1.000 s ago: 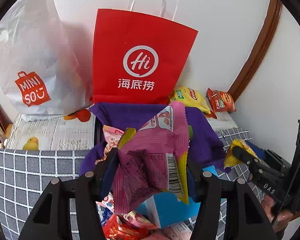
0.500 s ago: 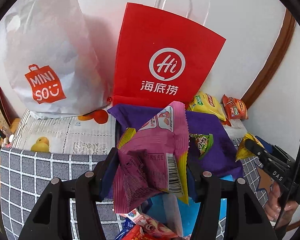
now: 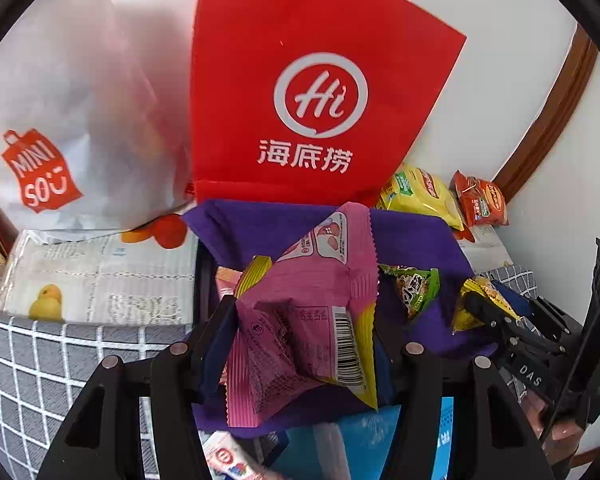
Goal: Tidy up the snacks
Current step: 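Lift both held packs and carry them over the purple towel, then release the yellow pack on the towel with the right tool while the left drops the pink bag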
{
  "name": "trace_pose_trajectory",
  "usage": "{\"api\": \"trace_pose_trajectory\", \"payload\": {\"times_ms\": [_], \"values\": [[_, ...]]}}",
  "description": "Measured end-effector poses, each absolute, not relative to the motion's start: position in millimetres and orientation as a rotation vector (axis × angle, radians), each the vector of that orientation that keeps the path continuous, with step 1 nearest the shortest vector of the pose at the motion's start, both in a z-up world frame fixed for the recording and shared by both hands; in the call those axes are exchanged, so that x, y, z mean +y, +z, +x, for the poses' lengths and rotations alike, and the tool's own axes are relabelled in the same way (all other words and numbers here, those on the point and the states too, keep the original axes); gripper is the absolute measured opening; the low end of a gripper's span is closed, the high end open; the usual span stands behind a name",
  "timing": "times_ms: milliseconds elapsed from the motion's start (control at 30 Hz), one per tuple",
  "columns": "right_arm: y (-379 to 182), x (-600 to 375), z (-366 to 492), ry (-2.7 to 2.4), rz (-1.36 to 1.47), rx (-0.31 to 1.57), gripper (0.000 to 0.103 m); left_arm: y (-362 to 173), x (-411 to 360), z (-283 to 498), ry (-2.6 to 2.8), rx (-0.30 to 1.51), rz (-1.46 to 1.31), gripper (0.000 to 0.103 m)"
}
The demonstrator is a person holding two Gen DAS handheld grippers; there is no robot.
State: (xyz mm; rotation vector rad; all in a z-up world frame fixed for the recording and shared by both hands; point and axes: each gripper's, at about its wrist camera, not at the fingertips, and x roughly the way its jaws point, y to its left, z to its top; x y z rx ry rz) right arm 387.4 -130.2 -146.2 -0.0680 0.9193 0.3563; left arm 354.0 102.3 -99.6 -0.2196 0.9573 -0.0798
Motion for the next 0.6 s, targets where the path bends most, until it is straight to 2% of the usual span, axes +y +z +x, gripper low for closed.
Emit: {"api": "trace_pose_trajectory", "payload": {"times_ms": [367,433,500,600], "values": [[-164,-127,390,0.352,-0.081,0.934,0.049,-113,95,362,-0.105,0.968,-0.213,0.057],[-164,-126,390,0.359,-0.079,0.935,0.052,-115,94,363,-0.112,0.967,-0.218,0.057],[-163,-126,388,0.364,-0.075,0.927,0.061,-116,92,363,-0.114,0.966,-0.214,0.057],[-159,-124,385,0.370,-0.082,0.909,0.066,-116,92,364,-0.117,0.963,-0.215,0.057]]}}
